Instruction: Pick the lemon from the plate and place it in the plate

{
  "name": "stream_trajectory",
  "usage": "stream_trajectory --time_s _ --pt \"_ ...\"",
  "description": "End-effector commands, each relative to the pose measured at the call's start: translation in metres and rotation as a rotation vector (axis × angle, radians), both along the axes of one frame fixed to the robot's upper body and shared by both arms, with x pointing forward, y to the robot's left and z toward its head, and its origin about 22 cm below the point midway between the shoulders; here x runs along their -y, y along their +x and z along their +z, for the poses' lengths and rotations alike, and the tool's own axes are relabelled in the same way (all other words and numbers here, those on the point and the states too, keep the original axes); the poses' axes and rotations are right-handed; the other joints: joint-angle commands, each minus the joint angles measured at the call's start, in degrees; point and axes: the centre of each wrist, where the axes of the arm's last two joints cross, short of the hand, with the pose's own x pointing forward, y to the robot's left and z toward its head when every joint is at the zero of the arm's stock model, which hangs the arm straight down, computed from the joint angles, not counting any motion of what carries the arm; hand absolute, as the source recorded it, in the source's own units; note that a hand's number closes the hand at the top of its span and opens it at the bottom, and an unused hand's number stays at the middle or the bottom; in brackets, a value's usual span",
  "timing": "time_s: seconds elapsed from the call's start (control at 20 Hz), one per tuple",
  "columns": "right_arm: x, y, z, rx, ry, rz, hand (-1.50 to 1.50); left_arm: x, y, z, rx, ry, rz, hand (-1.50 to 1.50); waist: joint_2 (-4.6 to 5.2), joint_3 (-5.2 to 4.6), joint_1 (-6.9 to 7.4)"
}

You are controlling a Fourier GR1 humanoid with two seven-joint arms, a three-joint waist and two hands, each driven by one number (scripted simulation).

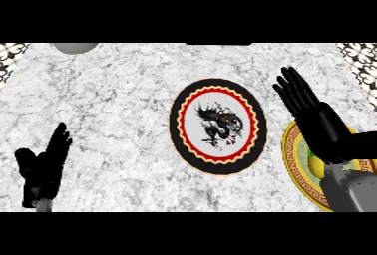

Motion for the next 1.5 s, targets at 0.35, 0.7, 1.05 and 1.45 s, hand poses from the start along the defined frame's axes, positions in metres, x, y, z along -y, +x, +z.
stream_trajectory --time_s 0.35,0.7,1.05,1.45 --pt "0.037 0.014 0.010 0.122 -0.875 -0.009 1.50 0.023 0.053 0.086 0.361 0.100 -0.301 0.00 -1.55 0.52 -1.32" --pt "-0.026 -0.051 -0.126 0.132 -0.506 -0.295 -1.50 0.035 0.063 0.118 0.431 0.078 -0.366 0.00 -0.19 2.13 0.29" --pt "0.010 -0.052 -0.085 0.315 -0.484 -0.345 -1.50 0.027 0.076 0.129 0.420 0.068 -0.378 0.00 -0.42 1.85 0.33" --pt "0.047 -0.048 -0.020 0.100 -0.958 -0.391 -1.50 0.017 0.069 0.124 0.418 0.102 -0.370 0.00 -0.71 1.49 0.41"
